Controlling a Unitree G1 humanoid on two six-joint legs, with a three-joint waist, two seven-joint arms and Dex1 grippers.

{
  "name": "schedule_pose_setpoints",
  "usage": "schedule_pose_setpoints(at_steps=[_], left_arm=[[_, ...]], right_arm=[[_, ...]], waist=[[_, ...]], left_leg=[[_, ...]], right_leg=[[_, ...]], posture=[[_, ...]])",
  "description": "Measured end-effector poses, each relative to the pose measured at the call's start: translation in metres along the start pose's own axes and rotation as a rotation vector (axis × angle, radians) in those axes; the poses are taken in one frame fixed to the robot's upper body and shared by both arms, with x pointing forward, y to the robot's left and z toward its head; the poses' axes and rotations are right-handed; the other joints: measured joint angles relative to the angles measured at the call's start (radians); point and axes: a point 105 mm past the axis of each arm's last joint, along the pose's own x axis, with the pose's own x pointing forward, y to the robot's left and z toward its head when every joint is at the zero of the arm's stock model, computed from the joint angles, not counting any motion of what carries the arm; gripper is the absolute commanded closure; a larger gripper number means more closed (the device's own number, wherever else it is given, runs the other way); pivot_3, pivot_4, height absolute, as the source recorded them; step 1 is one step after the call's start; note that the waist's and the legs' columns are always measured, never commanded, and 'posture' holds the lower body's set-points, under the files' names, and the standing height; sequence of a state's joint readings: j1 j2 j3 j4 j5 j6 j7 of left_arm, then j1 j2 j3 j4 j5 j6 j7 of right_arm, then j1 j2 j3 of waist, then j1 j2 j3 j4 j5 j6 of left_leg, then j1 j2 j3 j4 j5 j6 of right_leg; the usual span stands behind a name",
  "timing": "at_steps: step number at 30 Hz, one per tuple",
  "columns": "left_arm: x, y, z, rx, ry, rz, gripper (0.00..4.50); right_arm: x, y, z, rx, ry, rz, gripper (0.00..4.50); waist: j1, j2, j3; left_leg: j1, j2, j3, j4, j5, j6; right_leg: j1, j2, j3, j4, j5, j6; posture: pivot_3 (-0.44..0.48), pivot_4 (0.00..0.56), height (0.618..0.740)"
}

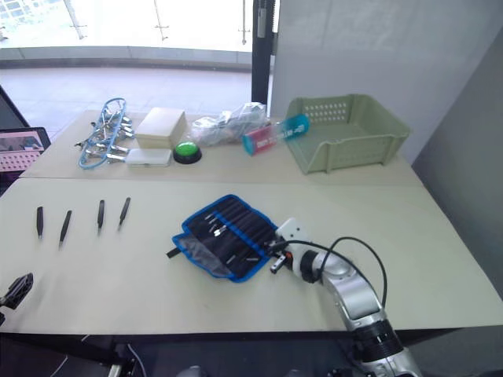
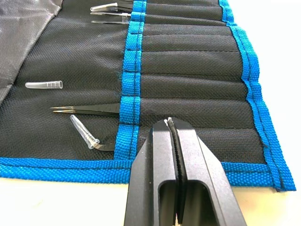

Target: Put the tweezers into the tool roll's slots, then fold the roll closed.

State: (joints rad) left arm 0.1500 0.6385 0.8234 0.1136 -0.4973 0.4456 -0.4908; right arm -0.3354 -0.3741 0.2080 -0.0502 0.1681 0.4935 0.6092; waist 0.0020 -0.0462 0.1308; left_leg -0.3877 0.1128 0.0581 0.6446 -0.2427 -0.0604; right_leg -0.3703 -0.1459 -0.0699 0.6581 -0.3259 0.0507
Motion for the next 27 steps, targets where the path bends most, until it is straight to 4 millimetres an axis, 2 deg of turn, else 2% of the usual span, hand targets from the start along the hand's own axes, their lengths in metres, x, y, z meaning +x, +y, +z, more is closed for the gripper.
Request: schedule_pose_setpoints(at_steps=[9,15,20,23,27], left_arm=[[0.052,0.008,0.007,0.03,0.017,0.046,0.02],[0.081,0.001,0.013,0.048,0.029,0.042,0.02],[0.103,-0.012,0.015,0.05,0.051,0.044,0.02],[0.11,-0.016,0.015,0.049,0.057,0.054,0.83],[0.113,-0.02,0.014,0.058,0.057,0.046,2.11]], right_arm=[[0.002,0.0,0.002,0.004,-0.008,-0.013,4.5],[-0.001,-0.003,0.003,0.011,-0.01,-0.036,4.5],[-0.003,-0.005,0.005,0.015,-0.007,-0.057,4.5],[-0.003,-0.005,0.005,0.014,-0.007,-0.056,4.5],[-0.004,-0.005,0.005,0.015,-0.004,-0.057,4.5]], waist=[[-0.005,-0.001,0.0],[0.0,-0.001,-0.001],[0.011,0.0,-0.002],[0.011,0.002,-0.003],[0.01,0.004,-0.003]], left_leg=[[0.0,0.0,0.0,-0.001,0.001,-0.001],[0.0,0.0,0.0,-0.001,0.001,-0.002],[0.0,0.0,0.0,-0.001,0.001,-0.002],[0.0,0.0,0.0,-0.001,0.002,-0.003],[0.0,0.0,0.0,-0.001,0.003,-0.005]], right_leg=[[-0.001,0.0,-0.001,0.0,0.0,0.0],[-0.001,0.0,-0.001,0.003,0.0,0.0],[-0.001,0.0,-0.001,0.004,0.0,0.0],[-0.001,0.0,-0.001,0.005,0.0,0.0],[-0.001,0.0,-0.001,0.005,0.0,0.0]], posture=[[0.0,0.15,0.716],[0.0,0.15,0.716],[0.0,0.15,0.716],[0.0,0.15,0.716],[0.0,0.15,0.716]])
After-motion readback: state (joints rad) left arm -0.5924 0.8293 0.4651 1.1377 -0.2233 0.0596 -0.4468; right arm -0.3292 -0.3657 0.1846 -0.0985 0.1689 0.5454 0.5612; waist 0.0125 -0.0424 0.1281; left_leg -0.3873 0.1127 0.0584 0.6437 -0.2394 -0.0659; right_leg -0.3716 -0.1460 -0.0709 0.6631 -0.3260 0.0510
